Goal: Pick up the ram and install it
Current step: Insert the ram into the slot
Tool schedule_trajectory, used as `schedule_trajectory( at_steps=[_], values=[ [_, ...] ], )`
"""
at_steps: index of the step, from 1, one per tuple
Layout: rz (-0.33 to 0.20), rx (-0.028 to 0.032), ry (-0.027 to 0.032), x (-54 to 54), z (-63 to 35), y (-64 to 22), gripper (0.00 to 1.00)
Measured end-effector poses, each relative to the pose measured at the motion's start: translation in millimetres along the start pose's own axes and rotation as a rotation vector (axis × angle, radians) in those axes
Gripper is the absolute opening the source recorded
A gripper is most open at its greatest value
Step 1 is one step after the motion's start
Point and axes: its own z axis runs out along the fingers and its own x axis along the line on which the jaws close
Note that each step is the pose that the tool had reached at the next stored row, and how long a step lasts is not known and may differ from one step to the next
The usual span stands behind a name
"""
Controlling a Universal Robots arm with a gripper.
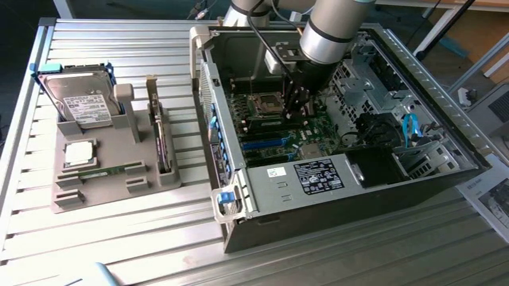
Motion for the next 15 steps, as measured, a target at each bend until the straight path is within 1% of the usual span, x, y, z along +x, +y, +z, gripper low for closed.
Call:
schedule_trajectory(
  at_steps=[9, 15],
  values=[
    [0.000, 0.0002, -0.0004, -0.1, 1.8, -0.2, 0.13],
    [0.000, 0.0025, -0.0005, -0.2, -1.1, 0.1, 0.13]
  ],
)
